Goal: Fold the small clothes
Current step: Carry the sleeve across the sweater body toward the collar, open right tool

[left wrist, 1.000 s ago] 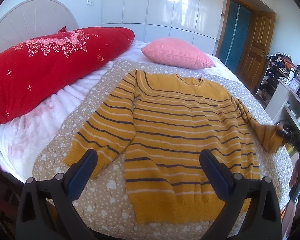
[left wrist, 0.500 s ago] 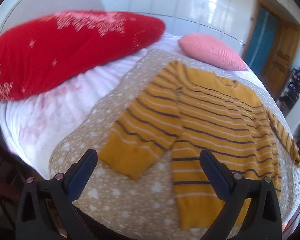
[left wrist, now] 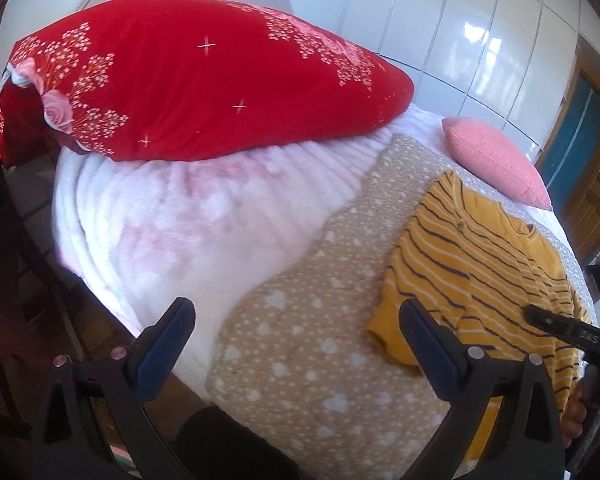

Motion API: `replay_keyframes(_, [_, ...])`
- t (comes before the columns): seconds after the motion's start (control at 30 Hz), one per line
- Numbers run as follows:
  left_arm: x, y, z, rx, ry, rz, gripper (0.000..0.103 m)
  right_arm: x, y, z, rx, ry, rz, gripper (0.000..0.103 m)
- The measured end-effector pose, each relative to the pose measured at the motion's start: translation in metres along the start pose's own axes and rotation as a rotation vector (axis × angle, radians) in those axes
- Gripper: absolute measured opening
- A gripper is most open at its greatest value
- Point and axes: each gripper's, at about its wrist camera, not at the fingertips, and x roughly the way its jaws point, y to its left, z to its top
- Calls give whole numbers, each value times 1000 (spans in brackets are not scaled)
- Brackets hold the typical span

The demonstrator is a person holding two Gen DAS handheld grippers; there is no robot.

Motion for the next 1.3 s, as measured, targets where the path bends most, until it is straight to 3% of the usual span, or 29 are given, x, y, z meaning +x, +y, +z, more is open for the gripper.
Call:
replay_keyframes(0.17, [-3, 29, -3, -20, -25, 7, 102, 73, 103, -4, -275, 83, 70, 62])
replay_keyframes(0.23, [-6, 41, -3, -21, -37, 19, 102, 94, 136, -20, -403, 103, 18, 65])
replay_keyframes(0.3, [-8, 52, -4, -24, -50, 29, 102, 120, 159, -31, -530, 118, -137, 65])
replay_keyframes(0.33, [-10, 59, -4, -30, -57, 32, 102, 127, 162, -30, -526, 124, -138, 54])
replay_keyframes(0.37, [-11, 64, -4, -36, -62, 35, 102, 128, 160, -26, -494, 128, -118, 33])
replay_keyframes(0.4, [-12, 69, -5, -43, -66, 37, 102, 128, 156, -19, -456, 132, -113, 25])
replay_keyframes(0.43, [-12, 75, -5, -52, -69, 37, 102, 129, 155, -9, -420, 135, -101, 9])
replay_keyframes(0.57, [-12, 83, -4, -79, -60, 25, 102, 127, 172, 31, -392, 82, -67, 9])
replay_keyframes(0.63, [-14, 82, -3, -77, -61, 22, 102, 126, 196, 53, -403, 48, -6, 8])
replay_keyframes(0.8, [-24, 73, -1, -48, -81, 37, 102, 95, 223, 85, -438, -26, 76, 8])
replay_keyframes(0.87, [-24, 69, 0, -41, -80, 36, 102, 79, 205, 100, -425, -56, 47, 8])
replay_keyframes(0.97, [-21, 57, 2, -24, -71, 23, 102, 53, 144, 121, -353, -92, -49, 8])
replay_keyframes(1.13, [-11, 25, 2, 25, -42, -33, 102, -3, -11, 140, -115, -129, -230, 8])
replay_keyframes(1.3, [5, -13, 1, 63, 11, -120, 102, -46, -170, 135, 162, -134, -409, 9])
